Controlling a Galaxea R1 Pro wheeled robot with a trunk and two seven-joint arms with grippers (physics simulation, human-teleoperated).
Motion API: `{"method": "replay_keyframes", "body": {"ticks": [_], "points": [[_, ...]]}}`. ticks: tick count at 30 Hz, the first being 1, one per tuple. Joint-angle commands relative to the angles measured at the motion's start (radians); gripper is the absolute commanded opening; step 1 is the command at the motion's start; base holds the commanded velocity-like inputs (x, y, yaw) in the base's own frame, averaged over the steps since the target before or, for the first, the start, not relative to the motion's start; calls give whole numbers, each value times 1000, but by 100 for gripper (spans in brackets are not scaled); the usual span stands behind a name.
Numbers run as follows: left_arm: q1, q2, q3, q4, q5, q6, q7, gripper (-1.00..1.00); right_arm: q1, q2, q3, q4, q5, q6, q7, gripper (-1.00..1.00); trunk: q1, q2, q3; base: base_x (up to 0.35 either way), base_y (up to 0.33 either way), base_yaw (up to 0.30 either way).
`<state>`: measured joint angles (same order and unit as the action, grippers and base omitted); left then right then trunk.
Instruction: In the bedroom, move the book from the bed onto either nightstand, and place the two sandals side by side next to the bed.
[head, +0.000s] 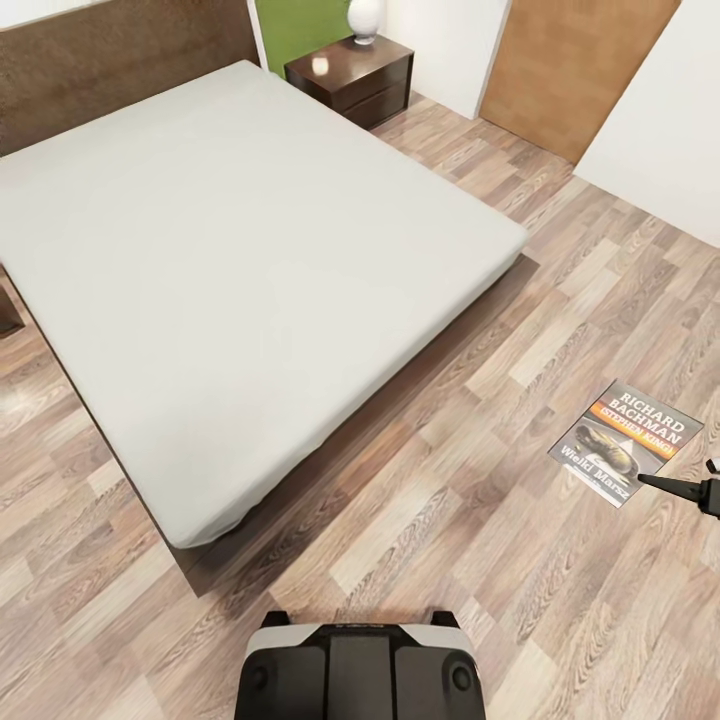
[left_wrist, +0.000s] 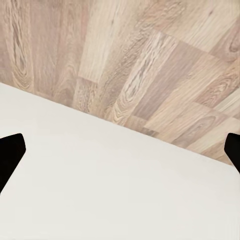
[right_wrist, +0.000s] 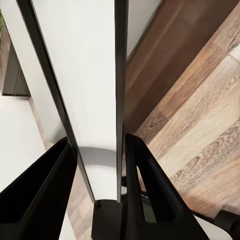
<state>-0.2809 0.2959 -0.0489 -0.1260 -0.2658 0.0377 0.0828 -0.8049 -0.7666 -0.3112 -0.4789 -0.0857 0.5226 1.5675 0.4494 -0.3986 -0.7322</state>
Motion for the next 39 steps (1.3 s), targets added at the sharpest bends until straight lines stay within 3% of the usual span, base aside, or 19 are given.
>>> {"method": "replay_keyframes", "body": {"ticks": [1, 39], "points": [[0, 0, -5, -1, -6, 4, 3, 100, 0, 0, 0, 0, 0, 10, 3, -100, 1, -1, 1, 0, 0, 0], [2, -15, -5, -1, -7, 11, 6, 100, 4, -2, -1, 0, 0, 10, 3, -100, 1, -1, 62, 0, 0, 0]]}}
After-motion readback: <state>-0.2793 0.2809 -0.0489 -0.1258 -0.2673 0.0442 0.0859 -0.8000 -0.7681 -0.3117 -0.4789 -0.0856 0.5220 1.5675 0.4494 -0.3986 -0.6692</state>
